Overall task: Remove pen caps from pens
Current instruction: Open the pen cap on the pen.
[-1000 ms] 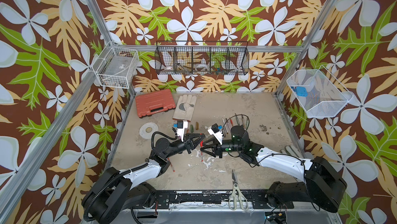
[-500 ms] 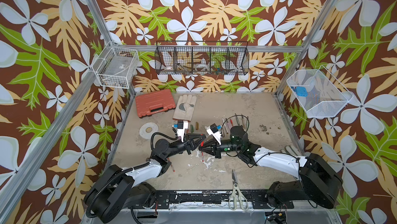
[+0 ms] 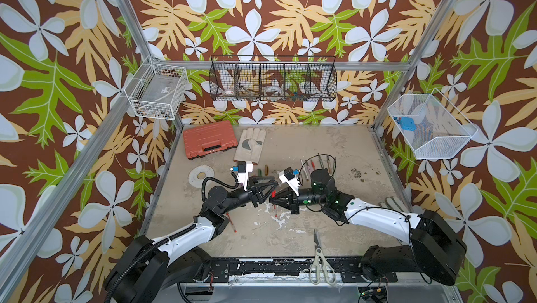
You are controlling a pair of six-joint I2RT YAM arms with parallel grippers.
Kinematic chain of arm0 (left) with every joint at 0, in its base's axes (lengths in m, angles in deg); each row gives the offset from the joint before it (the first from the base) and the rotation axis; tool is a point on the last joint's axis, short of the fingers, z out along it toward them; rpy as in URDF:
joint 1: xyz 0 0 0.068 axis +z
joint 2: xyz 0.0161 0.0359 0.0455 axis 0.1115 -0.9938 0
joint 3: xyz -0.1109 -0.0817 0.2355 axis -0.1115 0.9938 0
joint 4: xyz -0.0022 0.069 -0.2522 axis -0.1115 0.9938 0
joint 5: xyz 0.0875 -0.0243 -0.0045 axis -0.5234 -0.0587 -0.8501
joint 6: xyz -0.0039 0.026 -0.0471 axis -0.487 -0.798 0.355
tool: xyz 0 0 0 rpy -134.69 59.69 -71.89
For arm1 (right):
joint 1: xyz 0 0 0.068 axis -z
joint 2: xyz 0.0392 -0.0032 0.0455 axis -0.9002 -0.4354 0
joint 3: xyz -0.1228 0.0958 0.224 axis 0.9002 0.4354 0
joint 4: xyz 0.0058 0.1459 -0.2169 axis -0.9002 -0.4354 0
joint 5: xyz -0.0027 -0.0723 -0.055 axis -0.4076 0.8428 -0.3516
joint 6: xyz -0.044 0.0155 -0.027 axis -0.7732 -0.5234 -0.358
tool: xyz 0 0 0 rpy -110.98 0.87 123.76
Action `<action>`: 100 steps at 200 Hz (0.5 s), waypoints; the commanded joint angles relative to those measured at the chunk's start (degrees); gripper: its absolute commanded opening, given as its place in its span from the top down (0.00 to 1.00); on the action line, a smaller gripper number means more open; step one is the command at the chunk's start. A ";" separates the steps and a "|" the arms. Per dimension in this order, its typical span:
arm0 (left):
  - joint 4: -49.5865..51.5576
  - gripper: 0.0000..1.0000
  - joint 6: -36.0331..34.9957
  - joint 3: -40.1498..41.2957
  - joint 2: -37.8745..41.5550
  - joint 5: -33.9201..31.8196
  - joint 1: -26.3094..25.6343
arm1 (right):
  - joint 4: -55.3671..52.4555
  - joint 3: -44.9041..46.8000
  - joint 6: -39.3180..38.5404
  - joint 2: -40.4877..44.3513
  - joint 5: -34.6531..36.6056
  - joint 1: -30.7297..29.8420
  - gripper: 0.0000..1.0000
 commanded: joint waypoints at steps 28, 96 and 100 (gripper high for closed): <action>4.60 0.65 -2.84 -0.76 -0.26 1.80 0.01 | -4.31 -1.31 -3.07 0.48 -0.98 -0.11 1.00; 3.91 0.84 -3.05 0.20 0.35 2.01 0.01 | -5.63 -1.56 -3.67 0.81 -0.79 -0.09 1.00; 3.88 0.85 -3.06 0.17 0.35 2.03 0.02 | -5.71 -1.63 -3.67 0.83 -0.78 -0.15 1.00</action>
